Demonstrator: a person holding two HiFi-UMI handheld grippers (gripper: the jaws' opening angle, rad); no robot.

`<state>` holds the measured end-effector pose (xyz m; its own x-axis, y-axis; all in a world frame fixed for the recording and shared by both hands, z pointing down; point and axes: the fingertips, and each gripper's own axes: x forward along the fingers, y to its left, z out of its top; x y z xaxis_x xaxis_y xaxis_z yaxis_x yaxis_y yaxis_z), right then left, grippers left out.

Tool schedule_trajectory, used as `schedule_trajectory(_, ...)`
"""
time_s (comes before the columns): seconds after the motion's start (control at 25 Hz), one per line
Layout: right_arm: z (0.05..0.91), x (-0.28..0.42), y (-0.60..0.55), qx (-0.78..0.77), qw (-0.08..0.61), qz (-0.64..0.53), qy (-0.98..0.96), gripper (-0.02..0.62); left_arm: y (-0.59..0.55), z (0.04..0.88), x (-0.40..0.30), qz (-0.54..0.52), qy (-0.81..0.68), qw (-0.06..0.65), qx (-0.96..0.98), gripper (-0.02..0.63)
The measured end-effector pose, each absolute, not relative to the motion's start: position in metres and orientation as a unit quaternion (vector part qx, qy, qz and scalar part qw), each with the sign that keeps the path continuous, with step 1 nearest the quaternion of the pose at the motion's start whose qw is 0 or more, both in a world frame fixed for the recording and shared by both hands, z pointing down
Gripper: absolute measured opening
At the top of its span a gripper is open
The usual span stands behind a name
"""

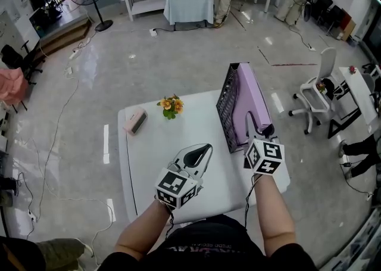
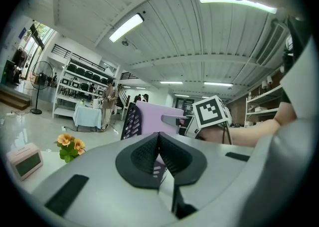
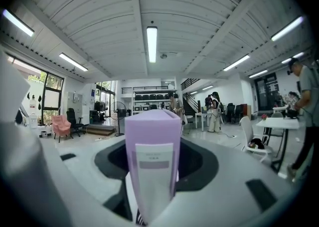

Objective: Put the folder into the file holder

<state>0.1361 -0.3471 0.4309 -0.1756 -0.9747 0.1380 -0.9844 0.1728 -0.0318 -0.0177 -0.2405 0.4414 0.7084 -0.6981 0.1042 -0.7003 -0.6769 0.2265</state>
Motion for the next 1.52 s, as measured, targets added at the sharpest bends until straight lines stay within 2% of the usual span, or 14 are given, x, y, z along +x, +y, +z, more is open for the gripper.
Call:
schedule_trajectory(0.72,0.423,0.151,-0.277,0.673,0.016,0.059,-0.737,0.206,-0.200,0.432,-0.055,-0.009,-0.403,0.115,0.908,0.003)
schedule_trajectory(0.92,0.419,0.130,-0.251,0.659,0.005,0.060,-0.749,0.206,-0.183,0.434,-0.068,-0.007,-0.403,0.115,0.908,0.003)
schedule_trajectory(1.08,0.418,0.086,-0.223,0.597,-0.008,0.053,-0.800,0.199,-0.166,0.439,-0.078,-0.001,-0.401,0.112,0.909,0.003)
schedule_trajectory(1.32,0.412,0.036,-0.187,0.532,0.001,0.036,-0.846,0.134,-0.146,0.436,-0.091,0.007,-0.401,0.105,0.910,0.003)
schedule_trajectory(1.52,0.406,0.017,-0.168,0.510,0.022,0.020,-0.860,0.008,-0.132,0.430,-0.102,-0.001,-0.413,0.108,0.904,0.003)
